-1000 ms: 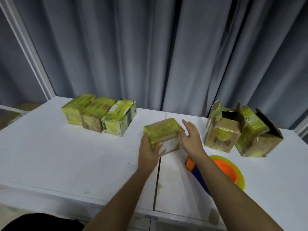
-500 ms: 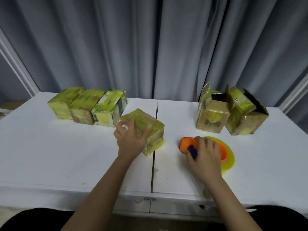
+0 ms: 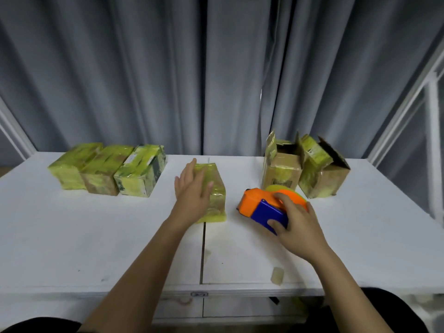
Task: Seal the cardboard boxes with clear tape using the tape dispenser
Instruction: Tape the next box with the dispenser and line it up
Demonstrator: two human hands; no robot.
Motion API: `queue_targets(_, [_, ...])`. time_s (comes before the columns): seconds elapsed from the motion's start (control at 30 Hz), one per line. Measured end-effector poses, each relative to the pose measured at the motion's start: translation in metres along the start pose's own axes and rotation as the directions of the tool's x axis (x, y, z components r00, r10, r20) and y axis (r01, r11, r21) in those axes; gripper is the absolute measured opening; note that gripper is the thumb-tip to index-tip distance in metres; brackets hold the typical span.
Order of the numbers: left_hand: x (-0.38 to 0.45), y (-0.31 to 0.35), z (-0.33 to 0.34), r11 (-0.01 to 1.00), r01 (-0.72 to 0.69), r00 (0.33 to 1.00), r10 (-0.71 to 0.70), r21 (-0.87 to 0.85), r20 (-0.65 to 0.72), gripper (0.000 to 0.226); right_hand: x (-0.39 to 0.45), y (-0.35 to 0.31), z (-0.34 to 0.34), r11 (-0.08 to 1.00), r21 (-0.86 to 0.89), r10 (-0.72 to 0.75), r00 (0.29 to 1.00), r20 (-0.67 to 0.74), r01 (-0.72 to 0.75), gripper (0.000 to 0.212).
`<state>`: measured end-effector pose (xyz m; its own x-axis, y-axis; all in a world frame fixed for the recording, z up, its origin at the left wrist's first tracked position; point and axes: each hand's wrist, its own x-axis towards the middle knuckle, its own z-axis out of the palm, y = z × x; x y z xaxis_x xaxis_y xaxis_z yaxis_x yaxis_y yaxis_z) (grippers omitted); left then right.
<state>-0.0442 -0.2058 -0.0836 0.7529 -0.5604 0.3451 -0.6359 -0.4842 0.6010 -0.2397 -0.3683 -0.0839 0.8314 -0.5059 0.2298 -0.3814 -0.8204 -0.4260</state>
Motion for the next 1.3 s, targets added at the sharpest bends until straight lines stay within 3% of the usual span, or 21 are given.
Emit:
queue_targets(0.07, [-0.002,0.027,-0.01,0.977,0.011,0.996,0.008,-0.212,0.092,0.042,-0.006,-0.007,-0.019,0.994,0.094,-0.055,0.998,-0.017,0.057,0.056])
queue_targets(0.13, [-0.004,0.05,-0.02,0.908,0.117,0.972,-0.022,-0.402,0.233,0.041,-0.01,-0.015,-0.031,0.982,0.174,-0.08,0.997,-0.007,0.08,0.056])
queue_targets(0.33, [-0.007,0.062,-0.034,0.852,0.127,0.966,0.011,-0.508,0.26,0.016,-0.015,-0.023,-0.037,0.954,0.269,-0.151,0.988,0.041,0.135,0.056])
queue_targets(0.43, [-0.011,0.057,-0.039,0.861,0.127,0.97,-0.003,-0.492,0.245,0.003,-0.015,-0.024,-0.035,0.927,0.352,-0.154,0.987,0.052,0.127,0.056])
queue_targets(0.63, [-0.012,0.051,-0.041,0.963,0.07,0.987,-0.029,-0.262,0.157,0.01,-0.006,-0.038,-0.033,0.946,0.289,-0.179,0.979,0.094,0.145,0.042])
queue_targets(0.8, [-0.009,0.032,-0.048,0.967,0.123,0.985,-0.092,-0.224,0.143,0.013,0.011,-0.049,-0.038,0.944,0.306,-0.19,0.962,0.195,0.125,0.055])
queue_targets(0.9, [-0.005,0.032,-0.059,0.962,0.159,0.987,-0.162,-0.223,0.003,0.012,0.024,-0.058,-0.048,0.937,0.344,-0.166,0.939,0.301,0.055,0.047])
queue_targets(1.0, [0.005,0.019,-0.088,0.966,0.168,0.961,-0.204,-0.195,-0.185,0.013,0.03,-0.056,-0.057,0.965,0.259,-0.142,0.925,0.353,0.05,0.038])
queue_targets(1.07, [0.008,0.004,-0.102,0.967,0.189,0.972,-0.209,-0.169,-0.11,0.012,0.033,-0.047,-0.058,0.984,0.17,-0.107,0.94,0.325,0.053,0.035])
queue_targets(1.13, [0.003,-0.005,-0.103,0.932,0.247,0.968,-0.246,-0.266,0.04,0.018,0.037,-0.038,-0.058,0.99,0.14,-0.056,0.963,0.263,0.02,0.036])
queue_targets(1.23, [-0.004,-0.013,-0.094,0.827,0.334,0.938,-0.339,-0.453,0.072,0.023,0.047,-0.034,-0.06,0.978,0.206,-0.015,0.97,0.242,-0.036,0.036])
queue_targets(1.3, [-0.007,-0.018,-0.087,0.723,0.429,0.897,-0.414,-0.541,0.158,0.02,0.055,-0.035,-0.062,0.992,0.124,-0.01,0.962,0.272,-0.025,0.033])
